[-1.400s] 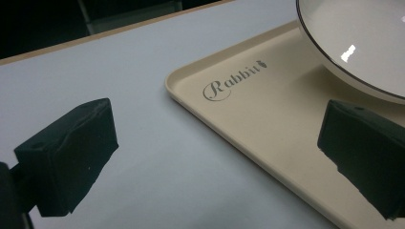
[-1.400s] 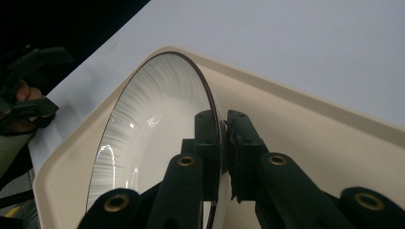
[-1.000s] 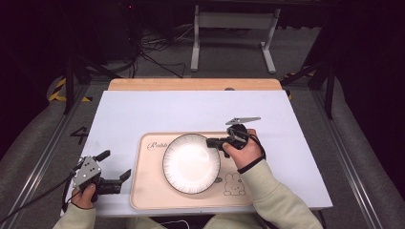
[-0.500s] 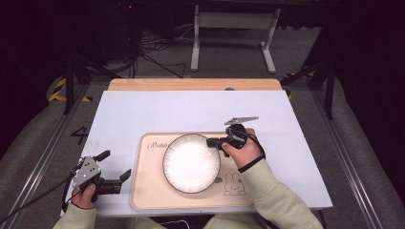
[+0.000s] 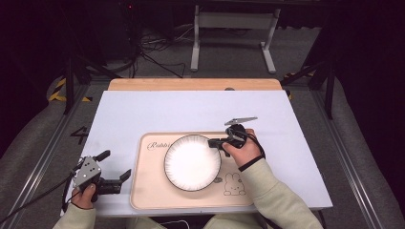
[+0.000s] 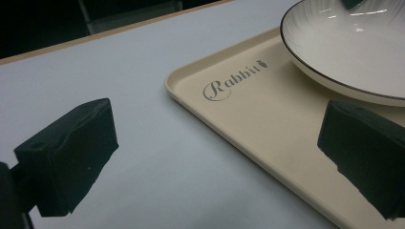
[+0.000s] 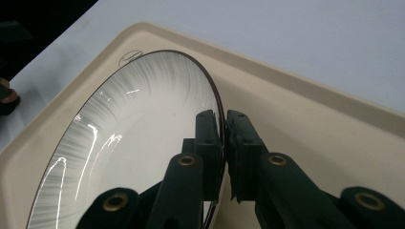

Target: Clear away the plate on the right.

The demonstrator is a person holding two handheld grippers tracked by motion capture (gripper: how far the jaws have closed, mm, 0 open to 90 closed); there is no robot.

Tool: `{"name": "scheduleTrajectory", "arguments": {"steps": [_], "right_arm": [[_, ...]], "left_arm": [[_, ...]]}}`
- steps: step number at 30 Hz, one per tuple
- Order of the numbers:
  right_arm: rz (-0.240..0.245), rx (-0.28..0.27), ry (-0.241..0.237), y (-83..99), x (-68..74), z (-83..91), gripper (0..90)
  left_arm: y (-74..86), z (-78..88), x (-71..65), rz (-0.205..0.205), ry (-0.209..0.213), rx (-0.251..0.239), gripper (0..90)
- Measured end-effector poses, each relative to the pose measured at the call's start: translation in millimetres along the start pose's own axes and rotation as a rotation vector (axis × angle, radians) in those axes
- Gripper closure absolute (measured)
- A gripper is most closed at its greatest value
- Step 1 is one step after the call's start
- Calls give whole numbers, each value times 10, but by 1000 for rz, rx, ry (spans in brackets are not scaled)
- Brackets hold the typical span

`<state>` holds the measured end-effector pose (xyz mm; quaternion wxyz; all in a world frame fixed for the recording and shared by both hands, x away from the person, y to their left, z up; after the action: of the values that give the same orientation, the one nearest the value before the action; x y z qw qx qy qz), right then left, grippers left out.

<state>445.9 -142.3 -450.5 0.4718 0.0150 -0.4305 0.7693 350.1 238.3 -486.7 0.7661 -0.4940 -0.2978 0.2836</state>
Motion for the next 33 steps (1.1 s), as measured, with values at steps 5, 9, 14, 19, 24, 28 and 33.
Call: {"name": "scheduleTrajectory", "arguments": {"steps": [5,9,14,19,24,28,33], "right_arm": [[-25,15,6,15,-57,-2,843],[-31,40,18,52,-101,-57,843],[-39,48,17,72,-124,-91,842],[-44,47,7,74,-128,-92,826],[-12,29,26,58,-125,-80,753],[32,3,51,33,-126,-41,678],[115,-58,49,-14,-82,24,494]], "left_arm": [[0,0,0,-1,0,3,4],[0,0,0,0,0,3,4],[0,0,-1,0,1,0,4],[0,1,-1,-1,0,3,4],[0,0,0,-1,1,3,3],[-1,-2,0,0,3,1,4],[0,-1,3,0,6,4,4]]}}
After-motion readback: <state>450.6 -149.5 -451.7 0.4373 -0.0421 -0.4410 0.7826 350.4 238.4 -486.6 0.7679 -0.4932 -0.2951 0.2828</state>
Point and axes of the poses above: each handheld gripper's, and its own axes: z roughly backward along the jaws, y roughly out of its underside, x roughly to its left, the point moved 5 cm from there along -z, roughly forward along the jaws, and after that the axes turned 8 degrees about -z, right-handed, at the moved point
